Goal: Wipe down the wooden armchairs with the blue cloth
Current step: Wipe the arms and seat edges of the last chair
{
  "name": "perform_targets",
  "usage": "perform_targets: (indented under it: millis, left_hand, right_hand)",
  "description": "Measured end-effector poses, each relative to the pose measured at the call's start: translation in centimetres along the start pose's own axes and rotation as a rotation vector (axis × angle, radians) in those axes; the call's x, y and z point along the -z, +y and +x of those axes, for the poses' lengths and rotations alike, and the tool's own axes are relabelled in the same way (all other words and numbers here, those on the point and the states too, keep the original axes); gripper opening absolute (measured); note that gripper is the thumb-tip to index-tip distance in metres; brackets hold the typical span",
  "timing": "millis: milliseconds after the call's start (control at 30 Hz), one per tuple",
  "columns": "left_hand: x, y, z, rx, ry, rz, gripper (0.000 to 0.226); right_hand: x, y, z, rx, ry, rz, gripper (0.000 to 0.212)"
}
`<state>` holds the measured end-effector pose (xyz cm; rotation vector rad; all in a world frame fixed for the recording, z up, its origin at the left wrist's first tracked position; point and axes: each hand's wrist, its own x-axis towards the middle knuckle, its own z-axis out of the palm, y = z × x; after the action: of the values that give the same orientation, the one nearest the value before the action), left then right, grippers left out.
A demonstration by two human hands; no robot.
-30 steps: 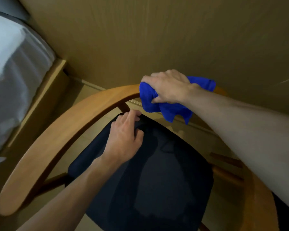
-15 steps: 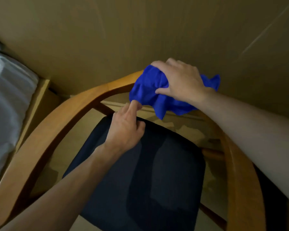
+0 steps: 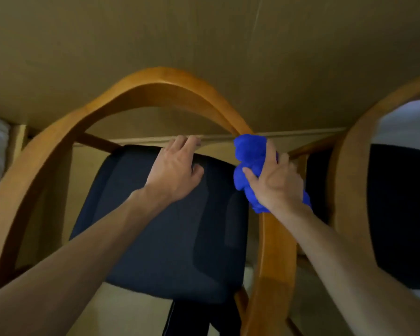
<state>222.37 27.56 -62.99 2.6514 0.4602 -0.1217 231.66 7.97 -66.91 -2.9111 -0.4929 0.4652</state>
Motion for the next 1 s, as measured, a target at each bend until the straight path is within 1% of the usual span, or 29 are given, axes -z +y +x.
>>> perform_targets:
  millis: [100,233,367,433,500,567,600,700,767,867,1000]
  left_hand:
    - [-2.3,1.8,-2.0,0.003,-0.095,-0.031,0.048]
    - [-5.1,3.7,-3.8,-0.038,-0.185,-0.086,0.049]
    - [-5.8,3.2,-4.0,-0.097,-0.204,-0.126,0.05]
    - [-5.1,1.8,-3.8,-0.114,-0.197,-0.144,0.049]
    - [-3.5,-0.1,-3.8,-0.113,-0.173,-0.171,0.049]
    - [-1.5,-2.6,-3.8,-0.074,-0.11,-0.218,0.048]
    - [-0.3,-3.9,-3.7,-0.049,-0.07,-0.245,0.048]
    - [2.7,-8.2,-3.9,0.019,0.054,-0.3,0.045]
    - [4.6,-11.3,-4.9,0.064,0.14,-0.308,0.043]
    - [6.7,-15.3,-6.3,0.128,0.241,-0.349,0.042]
    - [8.0,-19.3,-8.1,0.225,0.293,-0.358,0.044]
  right_hand:
    - [-0.9,1.6,-6.2,-0.104,0.03,0.007,0.099]
    - [-2.4,2.3,-10.6,-0.132,0.038,0.02,0.107]
    - [-2.7,1.2,-8.8,-0.124,0.102,-0.06,0.101]
    - [-2.8,0.2,-7.3,-0.113,0.139,-0.12,0.096]
    - [-2.5,-0.9,-5.2,-0.095,0.135,-0.158,0.09]
    - [-1.9,-2.0,-2.0,-0.029,0.086,-0.165,0.084]
    - [-1.4,-2.6,0.1,0.028,0.065,-0.123,0.08]
    - [0.8,-6.0,7.2,0.207,-0.066,0.152,0.075]
    - [2.1,-9.7,10.3,0.312,-0.08,0.235,0.073]
    - [3.4,-14.9,12.4,0.441,-0.024,0.145,0.071]
    - [4.9,-21.9,14.3,0.676,-0.035,-0.216,0.071]
